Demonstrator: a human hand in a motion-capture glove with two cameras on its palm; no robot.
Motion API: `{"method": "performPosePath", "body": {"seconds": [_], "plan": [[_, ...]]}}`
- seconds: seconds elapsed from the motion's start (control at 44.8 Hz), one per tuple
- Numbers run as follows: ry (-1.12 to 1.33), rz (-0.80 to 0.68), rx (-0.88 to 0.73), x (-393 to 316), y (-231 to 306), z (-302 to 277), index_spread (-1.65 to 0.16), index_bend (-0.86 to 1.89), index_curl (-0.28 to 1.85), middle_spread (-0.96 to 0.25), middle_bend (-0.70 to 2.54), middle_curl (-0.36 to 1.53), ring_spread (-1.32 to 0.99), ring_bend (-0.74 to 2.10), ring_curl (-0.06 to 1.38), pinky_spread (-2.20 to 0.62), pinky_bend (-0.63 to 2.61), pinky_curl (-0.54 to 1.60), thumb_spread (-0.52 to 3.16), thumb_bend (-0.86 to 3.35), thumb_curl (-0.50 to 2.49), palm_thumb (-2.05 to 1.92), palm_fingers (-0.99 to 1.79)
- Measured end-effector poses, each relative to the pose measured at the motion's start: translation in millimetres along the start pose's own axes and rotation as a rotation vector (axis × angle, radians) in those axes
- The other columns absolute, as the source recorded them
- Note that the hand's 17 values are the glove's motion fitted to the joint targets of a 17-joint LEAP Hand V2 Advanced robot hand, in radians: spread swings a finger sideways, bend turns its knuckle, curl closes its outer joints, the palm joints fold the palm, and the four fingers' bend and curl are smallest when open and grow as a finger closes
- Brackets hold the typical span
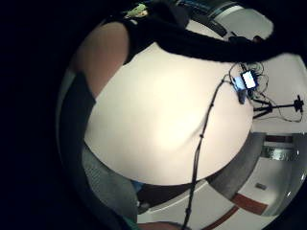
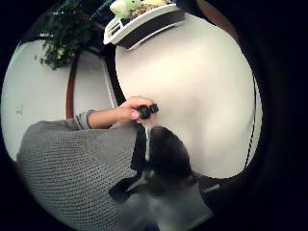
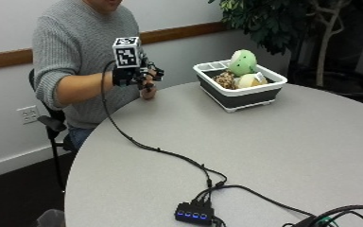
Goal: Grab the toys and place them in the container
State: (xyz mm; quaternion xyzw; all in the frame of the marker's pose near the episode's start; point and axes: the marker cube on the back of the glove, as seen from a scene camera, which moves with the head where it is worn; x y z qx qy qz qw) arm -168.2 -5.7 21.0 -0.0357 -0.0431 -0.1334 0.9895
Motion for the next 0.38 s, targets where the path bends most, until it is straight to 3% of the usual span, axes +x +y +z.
{"method": "performPosePath", "body": {"seconds": [0.178,0.379], "plan": [[0.017,0.114,0.052,9,0,72,-0.38,0.19,0.43,-0.16,0.14,0.27,-0.07,0.17,0.31,0.06,0.75,0.32,1.31,-0.02,0.30,-0.03,-0.11],[-0.014,0.128,-0.053,11,10,132,-0.38,0.18,0.43,-0.15,0.12,0.25,-0.07,0.18,0.30,0.06,0.75,0.33,1.35,-0.02,0.29,-0.03,-0.13]]}}
